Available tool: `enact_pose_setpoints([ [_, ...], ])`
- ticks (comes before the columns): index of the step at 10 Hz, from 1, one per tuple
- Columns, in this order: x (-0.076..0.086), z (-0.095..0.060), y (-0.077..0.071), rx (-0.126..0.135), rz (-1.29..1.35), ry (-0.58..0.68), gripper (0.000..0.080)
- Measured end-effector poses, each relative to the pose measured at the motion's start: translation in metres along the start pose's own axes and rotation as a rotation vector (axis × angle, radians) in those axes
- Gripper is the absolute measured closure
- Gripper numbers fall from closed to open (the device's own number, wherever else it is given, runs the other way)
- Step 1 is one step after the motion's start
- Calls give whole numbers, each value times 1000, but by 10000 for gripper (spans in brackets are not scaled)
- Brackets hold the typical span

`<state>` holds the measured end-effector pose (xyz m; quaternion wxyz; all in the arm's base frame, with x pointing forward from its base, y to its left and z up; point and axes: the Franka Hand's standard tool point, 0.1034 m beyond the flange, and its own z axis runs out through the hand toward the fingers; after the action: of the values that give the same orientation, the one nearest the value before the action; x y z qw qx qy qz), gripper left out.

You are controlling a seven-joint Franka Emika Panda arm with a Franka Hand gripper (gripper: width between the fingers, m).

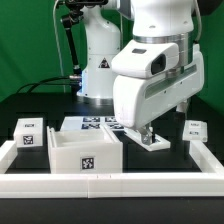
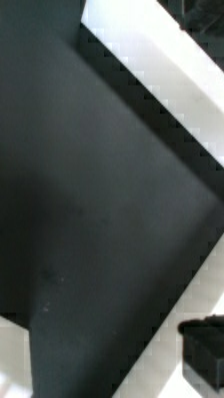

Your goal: Assemble cabinet

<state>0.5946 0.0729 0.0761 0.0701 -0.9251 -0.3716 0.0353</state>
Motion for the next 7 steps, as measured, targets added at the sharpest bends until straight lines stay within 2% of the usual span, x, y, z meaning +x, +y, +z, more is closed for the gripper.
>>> enact_pose_setpoints([
  [1, 0, 0, 0, 10, 15, 8, 1],
  [6, 0, 0, 0, 6, 5, 9, 1],
  [7, -3, 1, 4, -49, -119, 41, 1],
])
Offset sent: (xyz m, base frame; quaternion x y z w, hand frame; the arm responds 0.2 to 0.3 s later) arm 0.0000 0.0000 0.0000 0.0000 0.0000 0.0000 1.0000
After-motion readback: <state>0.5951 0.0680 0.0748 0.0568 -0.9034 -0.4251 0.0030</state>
